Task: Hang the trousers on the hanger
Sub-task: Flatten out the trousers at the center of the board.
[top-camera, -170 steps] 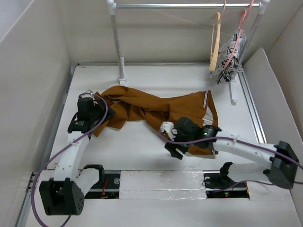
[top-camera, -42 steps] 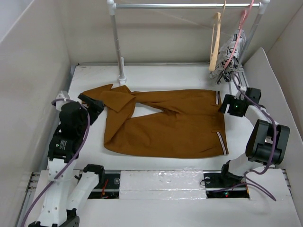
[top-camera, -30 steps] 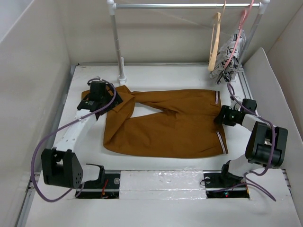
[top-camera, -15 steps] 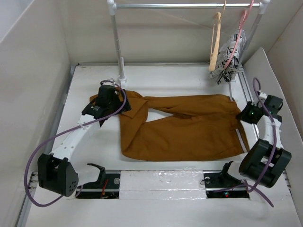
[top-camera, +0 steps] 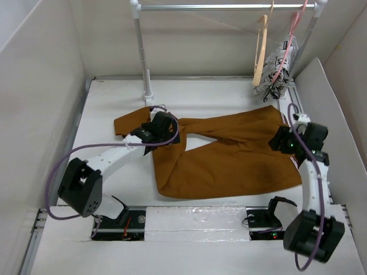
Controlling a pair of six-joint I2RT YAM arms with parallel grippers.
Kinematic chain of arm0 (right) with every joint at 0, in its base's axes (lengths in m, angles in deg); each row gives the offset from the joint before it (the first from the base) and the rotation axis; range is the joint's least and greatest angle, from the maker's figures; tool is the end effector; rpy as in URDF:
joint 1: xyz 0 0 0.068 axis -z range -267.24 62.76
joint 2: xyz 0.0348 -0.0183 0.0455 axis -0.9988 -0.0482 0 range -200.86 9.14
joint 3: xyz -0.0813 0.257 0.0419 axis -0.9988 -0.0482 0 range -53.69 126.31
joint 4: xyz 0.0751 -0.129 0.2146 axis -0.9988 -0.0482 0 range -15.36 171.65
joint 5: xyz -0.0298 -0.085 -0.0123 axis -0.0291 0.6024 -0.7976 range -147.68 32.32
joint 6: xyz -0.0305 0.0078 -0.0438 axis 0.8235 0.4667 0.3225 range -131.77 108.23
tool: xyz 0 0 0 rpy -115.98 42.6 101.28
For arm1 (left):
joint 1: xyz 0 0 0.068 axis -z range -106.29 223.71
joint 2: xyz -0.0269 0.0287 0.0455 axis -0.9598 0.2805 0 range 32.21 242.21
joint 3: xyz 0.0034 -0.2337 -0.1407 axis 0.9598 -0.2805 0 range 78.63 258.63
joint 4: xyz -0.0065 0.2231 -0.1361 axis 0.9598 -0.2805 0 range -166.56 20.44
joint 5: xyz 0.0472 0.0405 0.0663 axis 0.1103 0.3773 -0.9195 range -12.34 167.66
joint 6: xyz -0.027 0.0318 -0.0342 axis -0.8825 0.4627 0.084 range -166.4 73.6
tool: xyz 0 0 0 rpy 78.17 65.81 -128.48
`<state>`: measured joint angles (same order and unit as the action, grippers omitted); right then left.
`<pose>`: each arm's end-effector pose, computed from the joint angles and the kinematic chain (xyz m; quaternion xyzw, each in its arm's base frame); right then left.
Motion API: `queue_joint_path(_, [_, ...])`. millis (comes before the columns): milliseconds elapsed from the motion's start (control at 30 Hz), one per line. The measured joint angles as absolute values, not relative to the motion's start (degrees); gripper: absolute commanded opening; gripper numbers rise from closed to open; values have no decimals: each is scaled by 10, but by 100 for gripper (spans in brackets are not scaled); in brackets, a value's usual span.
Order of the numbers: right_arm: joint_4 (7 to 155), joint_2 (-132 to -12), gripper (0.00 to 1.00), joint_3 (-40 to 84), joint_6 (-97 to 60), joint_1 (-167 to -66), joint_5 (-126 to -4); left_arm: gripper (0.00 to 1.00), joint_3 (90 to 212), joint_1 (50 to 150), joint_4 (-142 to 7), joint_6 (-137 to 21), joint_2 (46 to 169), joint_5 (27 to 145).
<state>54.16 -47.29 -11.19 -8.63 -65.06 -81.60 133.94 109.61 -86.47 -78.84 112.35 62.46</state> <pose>0.1963 -0.0644 0.2622 0.0634 0.8935 0.0961 0.4340 0.2510 -0.1703 0.2530 -0.0267 0.9058 -0.1278 0.4031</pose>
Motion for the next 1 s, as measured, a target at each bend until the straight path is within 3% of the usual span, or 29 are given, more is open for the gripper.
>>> queue_joint_path(100, [558, -417, 58, -180, -113, -708, -852, 93, 1347, 1096, -849, -783, 1172, 606])
queue_joint_path(200, [561, -405, 58, -219, -135, -775, -873, 78, 1373, 1096, -840, -774, 1231, 591])
queue_joint_path(300, [562, -397, 58, -226, -144, -839, -884, 0, 1410, 1096, -845, -779, 1292, 565])
queue_joint_path(467, [561, -369, 58, -225, -144, -927, -882, 0, 1402, 1089, -909, -819, 1270, 526])
queue_joint_path(667, [536, -355, 60, -215, -129, -1034, -859, 0, 1364, 1035, -1057, -924, 1011, 491])
queue_joint_path(700, [533, -358, 60, -215, -126, -1048, -857, 12, 1365, 1024, -1090, -947, 965, 484])
queue_joint_path(733, [530, -361, 62, -214, -121, -1064, -855, 37, 1366, 1014, -1126, -977, 923, 475])
queue_joint_path(833, [523, -376, 63, -212, -113, -1100, -853, 75, 1367, 1003, -1225, -1045, 815, 459])
queue_joint_path(1000, [504, -401, 64, -195, -88, -1116, -849, 75, 1393, 942, -1306, -1089, 686, 418])
